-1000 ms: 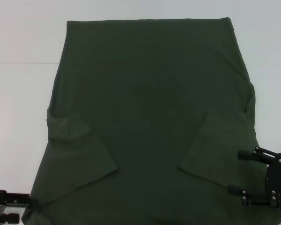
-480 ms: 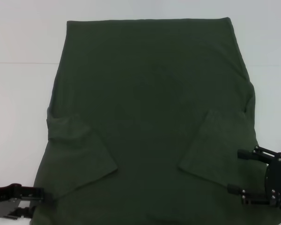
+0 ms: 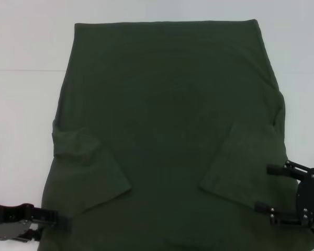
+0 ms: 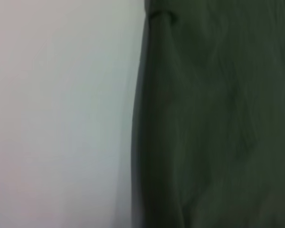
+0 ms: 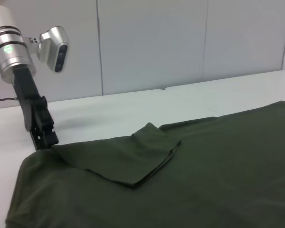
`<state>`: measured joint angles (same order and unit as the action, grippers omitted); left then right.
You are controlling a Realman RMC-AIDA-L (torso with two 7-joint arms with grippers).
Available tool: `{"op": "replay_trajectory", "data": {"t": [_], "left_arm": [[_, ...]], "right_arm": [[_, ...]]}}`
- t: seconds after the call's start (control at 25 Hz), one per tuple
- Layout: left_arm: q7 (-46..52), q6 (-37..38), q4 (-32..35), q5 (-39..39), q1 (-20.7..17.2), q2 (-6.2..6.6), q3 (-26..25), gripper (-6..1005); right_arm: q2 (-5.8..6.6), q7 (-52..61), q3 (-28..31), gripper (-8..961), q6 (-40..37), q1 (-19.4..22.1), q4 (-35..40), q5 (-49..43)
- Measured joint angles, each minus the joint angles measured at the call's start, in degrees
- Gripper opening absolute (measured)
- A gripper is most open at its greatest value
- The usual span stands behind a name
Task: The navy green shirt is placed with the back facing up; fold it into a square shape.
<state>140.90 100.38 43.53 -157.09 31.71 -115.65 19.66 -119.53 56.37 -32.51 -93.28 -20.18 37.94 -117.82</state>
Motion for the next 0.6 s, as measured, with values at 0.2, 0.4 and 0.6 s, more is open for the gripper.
{"op": "replay_trajectory", "data": {"t": [0.2,0.4,0.6], "left_arm": [[-0.42,0.15,0.59,0.07,0.40,-0.29,2.18,736],[-0.53,-0.47,1.00,-0.05,0.24,-0.45,2.82,646],[-0.56,-0.66,1.54,-0.16,0.15,-0.46,2.84,513]], "right_arm": [[0.00,0.93,0.62,947,-0.05,-0.18,0.25,0.07],[0.00,1.37,0.76,947,-0.16,-0.23,0.42,0.07],[0.00,1.43,0.78,947,-0.32,-0.37,0.45,0.07]]}}
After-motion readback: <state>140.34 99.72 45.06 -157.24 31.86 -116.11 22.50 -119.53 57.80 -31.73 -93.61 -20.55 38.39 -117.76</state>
